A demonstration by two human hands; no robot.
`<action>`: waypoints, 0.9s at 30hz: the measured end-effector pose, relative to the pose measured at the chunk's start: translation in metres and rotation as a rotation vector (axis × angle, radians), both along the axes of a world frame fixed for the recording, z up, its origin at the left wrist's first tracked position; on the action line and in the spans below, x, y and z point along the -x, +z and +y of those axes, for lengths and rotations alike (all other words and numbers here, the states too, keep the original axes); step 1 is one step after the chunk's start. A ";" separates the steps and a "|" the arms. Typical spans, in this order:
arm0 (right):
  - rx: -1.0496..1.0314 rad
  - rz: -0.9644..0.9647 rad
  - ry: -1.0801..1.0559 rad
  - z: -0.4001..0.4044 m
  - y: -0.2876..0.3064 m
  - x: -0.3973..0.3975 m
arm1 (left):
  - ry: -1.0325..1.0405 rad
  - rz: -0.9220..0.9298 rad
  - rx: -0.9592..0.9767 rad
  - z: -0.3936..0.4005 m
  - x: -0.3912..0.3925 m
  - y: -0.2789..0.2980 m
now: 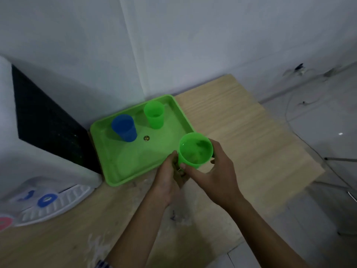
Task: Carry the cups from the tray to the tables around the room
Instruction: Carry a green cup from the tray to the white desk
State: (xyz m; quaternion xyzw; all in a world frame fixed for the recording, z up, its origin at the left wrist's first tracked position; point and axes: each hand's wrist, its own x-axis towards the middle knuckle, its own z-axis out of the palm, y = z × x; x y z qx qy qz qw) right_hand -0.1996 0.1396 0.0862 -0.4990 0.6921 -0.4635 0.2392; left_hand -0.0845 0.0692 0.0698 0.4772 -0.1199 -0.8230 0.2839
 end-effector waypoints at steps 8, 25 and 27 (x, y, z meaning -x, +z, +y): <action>0.062 0.004 -0.136 0.106 0.027 0.051 | -0.166 0.059 0.017 0.096 0.059 0.033; 0.111 -0.022 -0.435 0.318 0.057 0.157 | -0.461 0.120 0.042 0.287 0.196 0.059; 0.124 -0.024 -0.461 0.331 0.061 0.168 | -0.489 0.114 0.043 0.297 0.209 0.062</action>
